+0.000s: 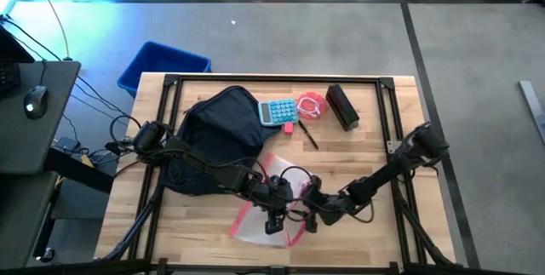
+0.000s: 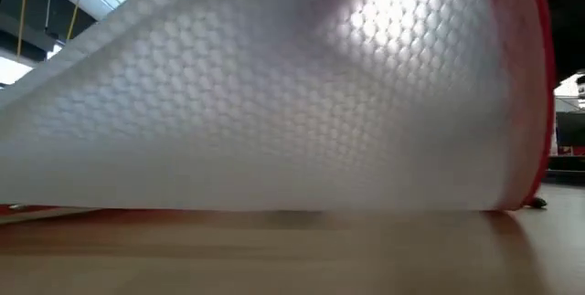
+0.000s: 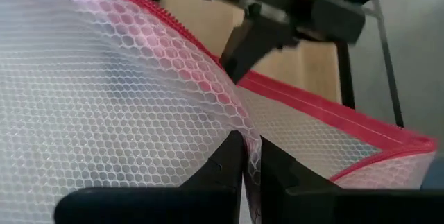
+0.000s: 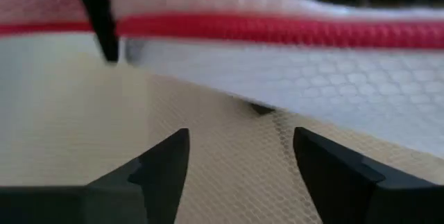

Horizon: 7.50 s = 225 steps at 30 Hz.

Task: Unpack backpack
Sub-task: Remove the black charger adapter from the transparent pink zip bag, then put the black pen into the transparent pink zip bag

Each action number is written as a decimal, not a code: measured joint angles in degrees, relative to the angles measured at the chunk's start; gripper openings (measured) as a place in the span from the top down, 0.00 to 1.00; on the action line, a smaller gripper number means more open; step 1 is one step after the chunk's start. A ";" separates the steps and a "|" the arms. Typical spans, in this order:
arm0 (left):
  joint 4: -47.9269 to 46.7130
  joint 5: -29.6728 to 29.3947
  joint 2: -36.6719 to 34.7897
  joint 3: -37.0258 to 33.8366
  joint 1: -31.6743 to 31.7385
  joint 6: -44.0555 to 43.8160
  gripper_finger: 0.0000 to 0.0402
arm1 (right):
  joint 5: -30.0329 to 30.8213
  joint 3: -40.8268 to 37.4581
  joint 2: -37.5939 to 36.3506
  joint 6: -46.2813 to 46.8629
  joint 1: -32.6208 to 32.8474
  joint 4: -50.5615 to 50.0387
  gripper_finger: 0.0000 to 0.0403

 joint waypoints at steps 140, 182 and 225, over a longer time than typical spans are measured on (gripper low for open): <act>-3.19 9.48 -2.18 -16.72 -2.85 -8.20 1.00 | -23.08 17.60 15.33 -13.08 -9.20 -0.31 0.39; -7.33 0.60 0.62 -16.26 -2.97 -14.03 1.00 | -20.45 14.50 3.24 -1.16 -0.12 -29.09 0.44; -18.86 -12.03 -18.31 -16.85 -4.75 -27.49 1.00 | -4.76 3.71 -23.10 7.50 -28.42 -33.15 0.20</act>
